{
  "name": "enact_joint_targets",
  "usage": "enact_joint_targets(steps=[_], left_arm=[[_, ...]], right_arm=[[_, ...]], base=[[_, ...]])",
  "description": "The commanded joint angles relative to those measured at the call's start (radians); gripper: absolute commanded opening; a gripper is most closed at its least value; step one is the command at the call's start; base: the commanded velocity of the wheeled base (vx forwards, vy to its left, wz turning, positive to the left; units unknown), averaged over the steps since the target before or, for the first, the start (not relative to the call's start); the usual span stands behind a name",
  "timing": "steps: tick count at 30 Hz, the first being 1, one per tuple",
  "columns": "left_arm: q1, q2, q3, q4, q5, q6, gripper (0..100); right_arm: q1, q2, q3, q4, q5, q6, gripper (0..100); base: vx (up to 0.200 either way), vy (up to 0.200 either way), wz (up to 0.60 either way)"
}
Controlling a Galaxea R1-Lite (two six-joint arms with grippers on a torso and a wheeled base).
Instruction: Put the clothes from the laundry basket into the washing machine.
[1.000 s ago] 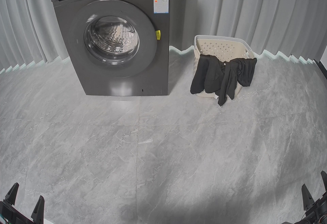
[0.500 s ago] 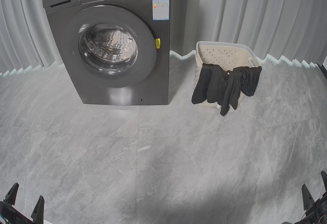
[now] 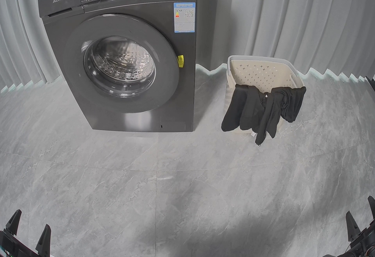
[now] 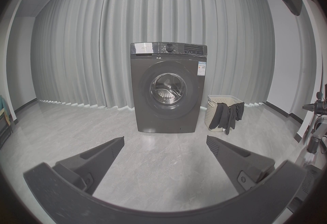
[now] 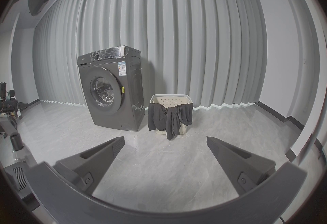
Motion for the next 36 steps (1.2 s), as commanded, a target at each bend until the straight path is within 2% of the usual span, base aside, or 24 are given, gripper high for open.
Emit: enact_joint_targets(steps=[1,36], left_arm=[[0.000,-0.018,0.015,0.001,0.001,0.002,100],[0.000,-0.018,0.015,0.001,0.001,0.005,100]], right_arm=[[0.000,-0.017,0.016,0.001,0.000,-0.001,100],[0.000,-0.017,0.016,-0.001,0.000,-0.001,100]], base=[[0.000,0.000,0.00],[0.000,-0.194,0.00]])
